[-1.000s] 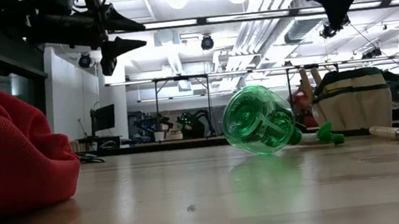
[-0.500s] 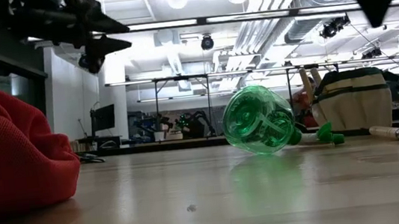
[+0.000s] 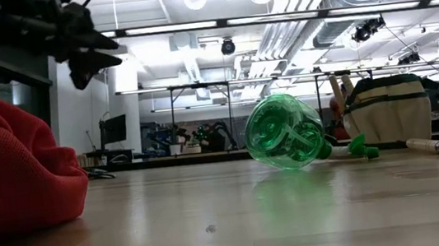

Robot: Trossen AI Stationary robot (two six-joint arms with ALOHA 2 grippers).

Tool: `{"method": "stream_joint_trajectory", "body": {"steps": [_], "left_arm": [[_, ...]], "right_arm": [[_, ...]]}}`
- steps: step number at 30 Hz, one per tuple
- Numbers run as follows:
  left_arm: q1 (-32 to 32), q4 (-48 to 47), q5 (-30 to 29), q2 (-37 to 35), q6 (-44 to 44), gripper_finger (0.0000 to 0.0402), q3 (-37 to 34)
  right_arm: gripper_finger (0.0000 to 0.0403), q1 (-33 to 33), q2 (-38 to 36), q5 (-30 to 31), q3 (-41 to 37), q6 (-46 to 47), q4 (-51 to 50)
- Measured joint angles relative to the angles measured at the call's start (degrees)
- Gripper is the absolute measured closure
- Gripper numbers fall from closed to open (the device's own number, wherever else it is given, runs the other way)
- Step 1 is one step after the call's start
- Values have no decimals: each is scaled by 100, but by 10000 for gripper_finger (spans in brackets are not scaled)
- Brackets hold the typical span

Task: Pick & Place Garden tools in Gardening bag
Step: Put the right shear scissors into the gardening bag

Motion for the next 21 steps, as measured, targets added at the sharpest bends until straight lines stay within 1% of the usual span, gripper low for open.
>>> {"method": "stream_joint_trajectory", "body": {"steps": [3,6,8,11,16,19,21], "left_arm": [[0,-1,114,-387,-73,247,-263],[0,-45,128,-779,-200,247,-403],[-2,-139,117,-1001,-219,247,-413],[0,-464,87,-1306,-168,247,-417],[-2,-1087,-49,-1767,-87,247,-422],[-1,-1454,-232,-2031,-109,247,-422],[-2,-1777,-429,-2248,-112,247,-422]], "right_arm": [[399,546,238,-24,0,380,242],[384,1000,500,-18,0,527,676],[361,1266,703,-14,0,475,1084],[315,1593,1060,-21,0,463,1462],[236,2041,1702,-30,0,310,1593],[207,2269,2004,86,0,26,1604],[198,2403,2190,232,0,-72,1592]]}}
